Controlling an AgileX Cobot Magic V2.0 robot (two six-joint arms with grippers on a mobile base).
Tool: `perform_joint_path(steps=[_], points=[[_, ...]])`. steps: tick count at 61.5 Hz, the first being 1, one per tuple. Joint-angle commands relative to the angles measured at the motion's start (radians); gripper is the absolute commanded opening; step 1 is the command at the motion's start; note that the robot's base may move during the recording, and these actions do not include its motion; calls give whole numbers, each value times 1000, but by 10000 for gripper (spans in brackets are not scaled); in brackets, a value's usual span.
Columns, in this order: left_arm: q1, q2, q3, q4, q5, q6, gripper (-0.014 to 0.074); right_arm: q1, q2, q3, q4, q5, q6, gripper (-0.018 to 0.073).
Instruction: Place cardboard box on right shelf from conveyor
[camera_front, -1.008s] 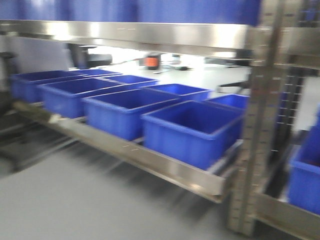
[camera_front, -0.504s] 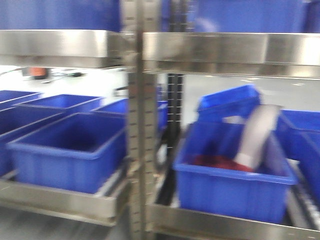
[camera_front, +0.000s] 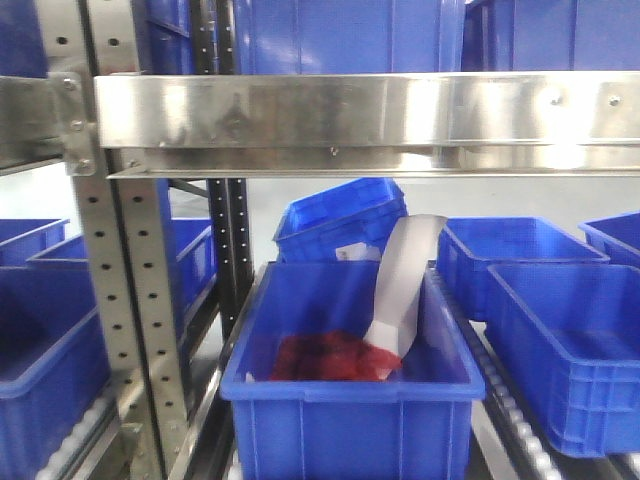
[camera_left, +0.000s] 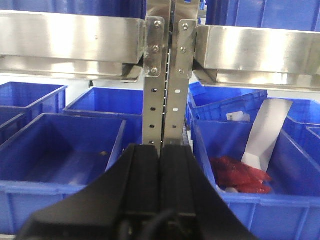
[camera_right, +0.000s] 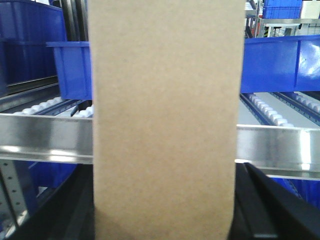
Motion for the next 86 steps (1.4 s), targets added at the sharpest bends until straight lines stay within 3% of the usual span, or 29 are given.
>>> perform_joint_path(steps=[1,86], points=[[-1,-5,6,-6,-85,0,-116,-6,12,-28,4,-104,-11,58],[-1,-5,6,-6,-85,0,-116,-6,12,-28,4,-104,-11,58]])
